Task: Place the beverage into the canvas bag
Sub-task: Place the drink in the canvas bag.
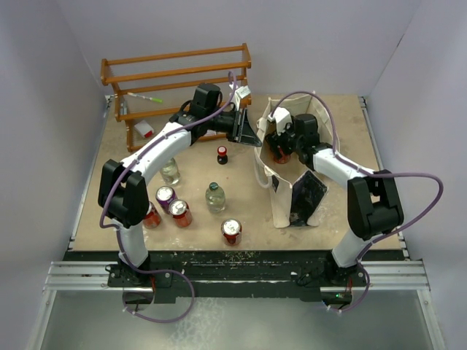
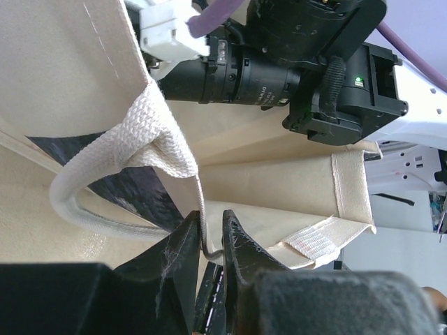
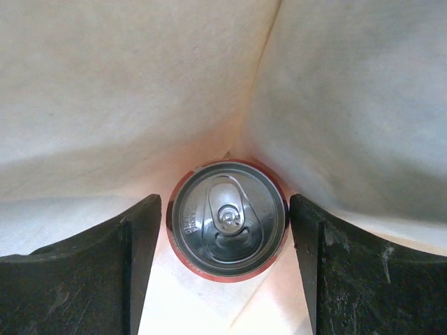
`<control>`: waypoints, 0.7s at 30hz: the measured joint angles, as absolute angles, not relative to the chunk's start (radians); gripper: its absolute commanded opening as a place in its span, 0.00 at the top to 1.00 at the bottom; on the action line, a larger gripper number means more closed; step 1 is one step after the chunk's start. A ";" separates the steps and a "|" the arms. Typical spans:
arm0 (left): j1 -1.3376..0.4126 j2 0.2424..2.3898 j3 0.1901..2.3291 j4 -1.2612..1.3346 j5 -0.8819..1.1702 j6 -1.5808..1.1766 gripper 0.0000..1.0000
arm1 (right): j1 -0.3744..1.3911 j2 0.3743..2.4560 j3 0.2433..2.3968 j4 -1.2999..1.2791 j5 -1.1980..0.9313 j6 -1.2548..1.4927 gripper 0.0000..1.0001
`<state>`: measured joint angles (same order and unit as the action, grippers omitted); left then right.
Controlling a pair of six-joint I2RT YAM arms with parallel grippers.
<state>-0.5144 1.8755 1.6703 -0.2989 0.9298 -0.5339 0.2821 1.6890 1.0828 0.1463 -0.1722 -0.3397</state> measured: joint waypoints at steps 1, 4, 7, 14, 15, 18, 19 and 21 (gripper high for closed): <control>-0.514 1.876 1.670 -0.296 0.930 -0.537 0.79 | 0.282 1.684 1.085 0.146 -0.171 -0.339 0.23; -0.514 1.872 1.658 -0.283 0.926 -0.541 0.79 | 0.282 1.658 1.085 0.142 -0.170 -0.339 0.22; -0.514 1.871 1.653 -0.278 0.920 -0.548 0.79 | 0.282 1.632 1.092 0.142 -0.171 -0.339 0.22; -0.514 1.871 1.653 -0.266 0.920 -0.566 0.75 | 0.282 1.581 1.117 0.137 -0.173 -0.340 0.22; -0.515 1.871 1.653 -0.265 0.920 -0.566 0.73 | 0.282 1.573 1.118 0.136 -0.173 -0.340 0.22; -0.514 1.871 1.653 -0.260 0.919 -0.568 0.66 | 0.281 1.547 1.122 0.118 -0.174 -0.339 0.22; -0.515 1.871 1.653 -0.257 0.919 -0.568 0.64 | 0.281 1.537 1.126 0.110 -0.175 -0.339 0.22; -0.515 1.871 1.653 -0.253 0.917 -0.569 0.60 | 0.281 1.514 1.132 0.096 -0.175 -0.336 0.22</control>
